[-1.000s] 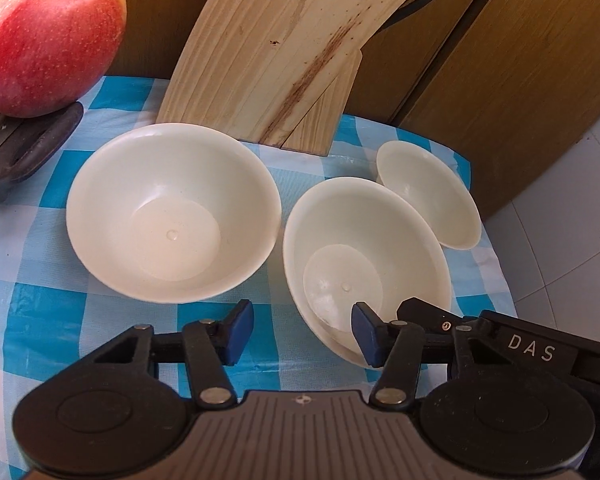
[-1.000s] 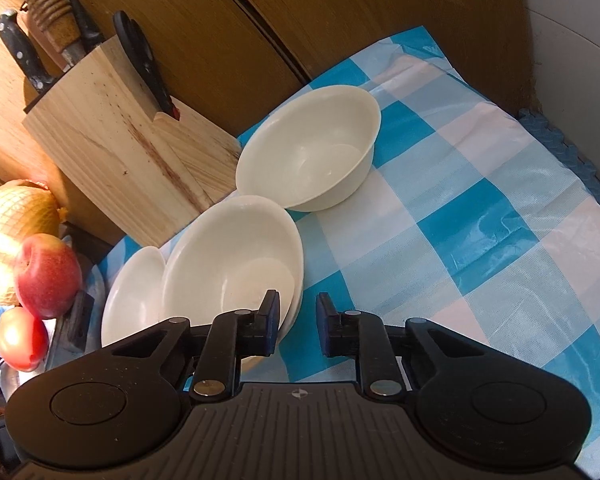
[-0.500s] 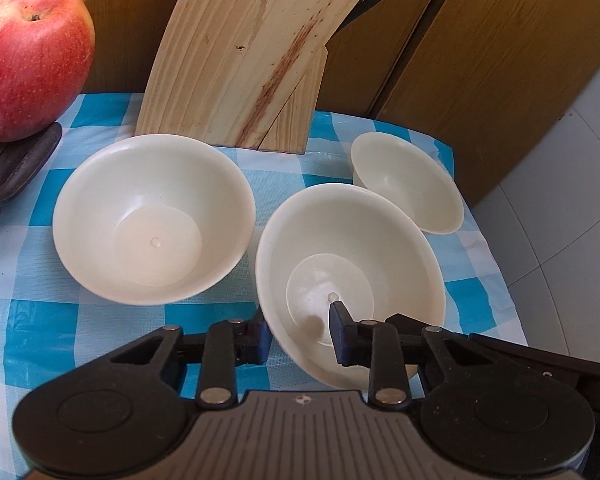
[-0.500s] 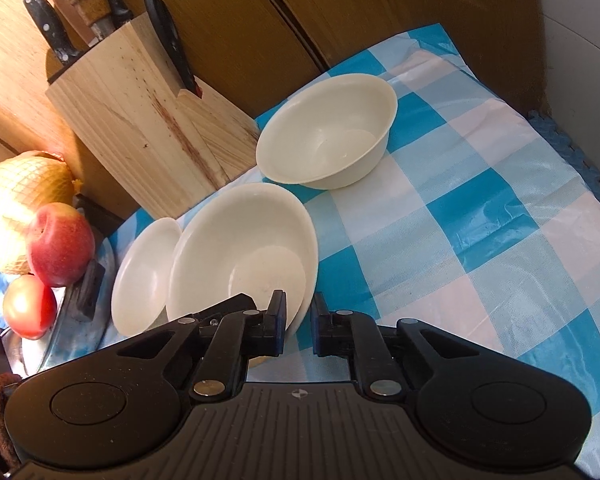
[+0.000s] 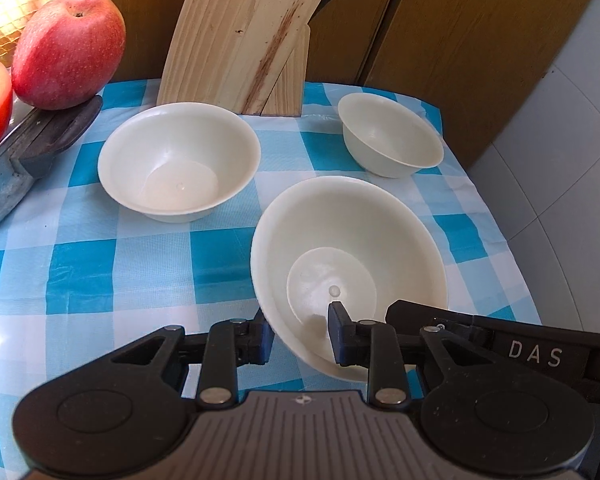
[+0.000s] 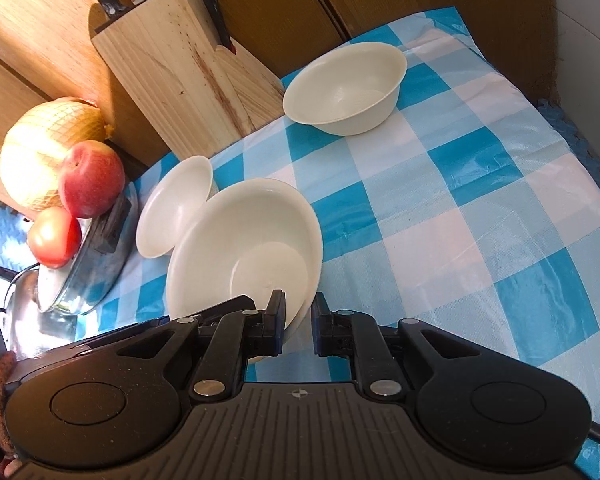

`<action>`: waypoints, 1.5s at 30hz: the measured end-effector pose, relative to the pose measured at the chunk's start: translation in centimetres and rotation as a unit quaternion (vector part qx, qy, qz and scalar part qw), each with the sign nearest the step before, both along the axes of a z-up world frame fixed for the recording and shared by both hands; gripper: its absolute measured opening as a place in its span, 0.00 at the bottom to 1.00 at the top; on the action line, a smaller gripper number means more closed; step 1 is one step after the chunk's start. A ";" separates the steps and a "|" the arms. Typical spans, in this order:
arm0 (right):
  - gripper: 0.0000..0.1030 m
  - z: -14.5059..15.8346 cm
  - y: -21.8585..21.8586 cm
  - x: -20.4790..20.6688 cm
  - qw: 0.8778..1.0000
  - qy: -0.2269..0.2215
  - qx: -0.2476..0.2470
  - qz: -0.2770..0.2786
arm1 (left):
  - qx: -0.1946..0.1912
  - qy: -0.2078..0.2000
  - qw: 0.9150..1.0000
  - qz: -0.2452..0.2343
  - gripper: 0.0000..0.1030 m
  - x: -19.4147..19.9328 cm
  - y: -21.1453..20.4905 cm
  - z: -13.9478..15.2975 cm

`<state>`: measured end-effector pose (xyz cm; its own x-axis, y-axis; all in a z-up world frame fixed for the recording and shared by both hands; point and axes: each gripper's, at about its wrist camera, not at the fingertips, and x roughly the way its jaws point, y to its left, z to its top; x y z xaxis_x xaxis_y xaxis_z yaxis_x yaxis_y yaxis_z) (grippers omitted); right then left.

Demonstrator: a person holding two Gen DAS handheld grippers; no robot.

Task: Organize plates and bowls

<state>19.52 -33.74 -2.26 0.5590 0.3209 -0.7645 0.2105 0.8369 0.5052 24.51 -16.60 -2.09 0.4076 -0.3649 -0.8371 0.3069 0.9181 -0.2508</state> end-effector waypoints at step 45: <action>0.44 1.2 4.6 7.3 0.997 -0.061 -0.035 -0.018 | 0.009 -0.066 0.984 0.166 0.32 4.7 6.0 1.5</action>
<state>26.81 -29.15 -1.05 0.6589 0.2472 -0.7104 0.1816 0.8642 0.4692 29.21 -10.62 -0.60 0.6076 -0.1785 -0.7739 0.0180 0.9773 -0.2113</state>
